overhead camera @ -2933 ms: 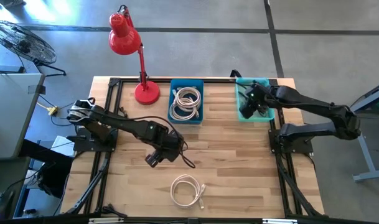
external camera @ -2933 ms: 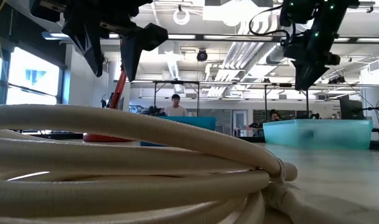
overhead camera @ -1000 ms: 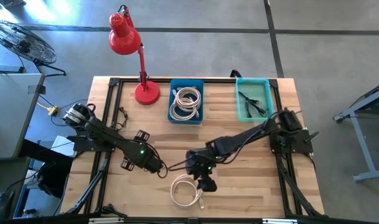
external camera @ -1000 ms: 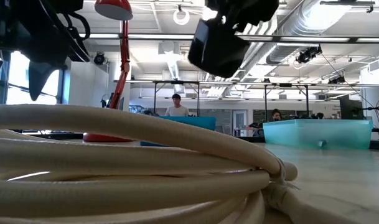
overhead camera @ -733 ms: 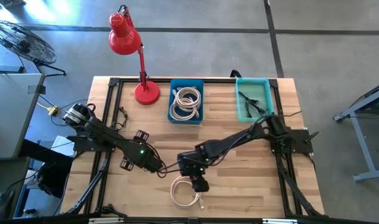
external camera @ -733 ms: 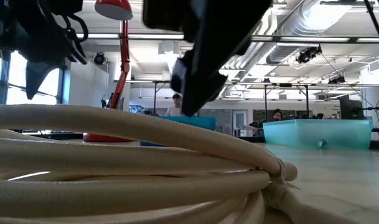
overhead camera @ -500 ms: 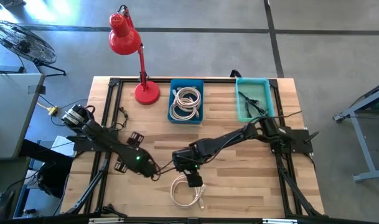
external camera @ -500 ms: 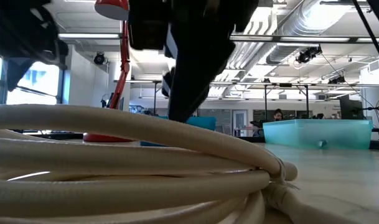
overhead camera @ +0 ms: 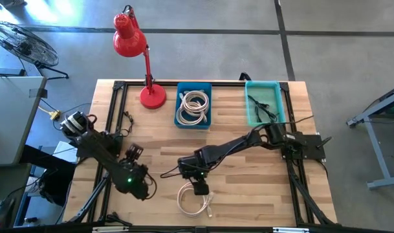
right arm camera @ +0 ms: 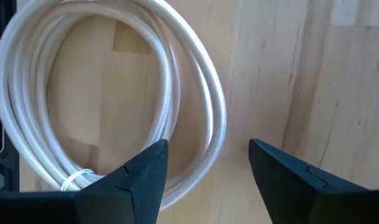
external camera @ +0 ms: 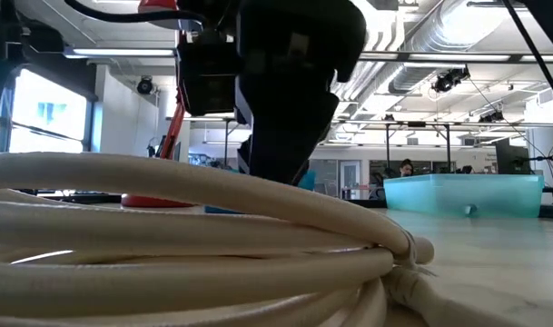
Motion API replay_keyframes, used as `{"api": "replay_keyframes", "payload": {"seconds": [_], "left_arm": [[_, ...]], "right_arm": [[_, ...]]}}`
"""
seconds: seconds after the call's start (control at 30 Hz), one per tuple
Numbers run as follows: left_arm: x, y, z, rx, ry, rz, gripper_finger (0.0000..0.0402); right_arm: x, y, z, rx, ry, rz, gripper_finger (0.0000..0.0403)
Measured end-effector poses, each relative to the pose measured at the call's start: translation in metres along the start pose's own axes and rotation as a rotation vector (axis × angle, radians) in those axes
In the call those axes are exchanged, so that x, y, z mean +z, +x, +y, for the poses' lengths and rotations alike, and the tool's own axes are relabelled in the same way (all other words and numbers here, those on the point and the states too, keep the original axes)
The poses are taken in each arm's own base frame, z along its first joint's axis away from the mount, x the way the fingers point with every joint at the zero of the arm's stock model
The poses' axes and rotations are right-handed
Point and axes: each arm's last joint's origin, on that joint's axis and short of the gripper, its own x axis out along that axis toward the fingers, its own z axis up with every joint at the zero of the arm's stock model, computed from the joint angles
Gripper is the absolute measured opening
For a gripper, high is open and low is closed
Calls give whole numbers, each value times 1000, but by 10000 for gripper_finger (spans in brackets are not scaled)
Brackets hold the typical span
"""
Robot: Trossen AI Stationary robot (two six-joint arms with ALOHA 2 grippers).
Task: Pick & Place USB Port
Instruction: Put the brown cable in the blue bin
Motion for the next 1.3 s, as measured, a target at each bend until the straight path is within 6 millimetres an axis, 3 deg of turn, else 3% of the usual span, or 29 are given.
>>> {"api": "replay_keyframes", "payload": {"seconds": [0.1,0.2,0.43,0.7,0.83,1.1,1.3], "left_arm": [[-1,-1,-3,7,-12,-6,220],[-1,-1,-3,9,-20,-7,220],[4,-1,-1,92,-39,-92,220],[26,-5,-7,83,-2,-323,220],[33,-8,-10,57,-18,-398,220],[42,-11,-12,39,-71,-491,220],[45,-13,-7,214,-92,-557,220]], "right_arm": [[-1,-1,-5,-67,44,1,210],[-1,-2,-11,-153,45,-5,173],[2,-7,-29,-245,33,-23,18],[4,-11,-33,-379,37,-64,10],[3,-23,-32,-483,40,-80,7],[-7,-77,-8,-691,61,-114,5],[-13,-118,24,-735,42,-231,5]]}}
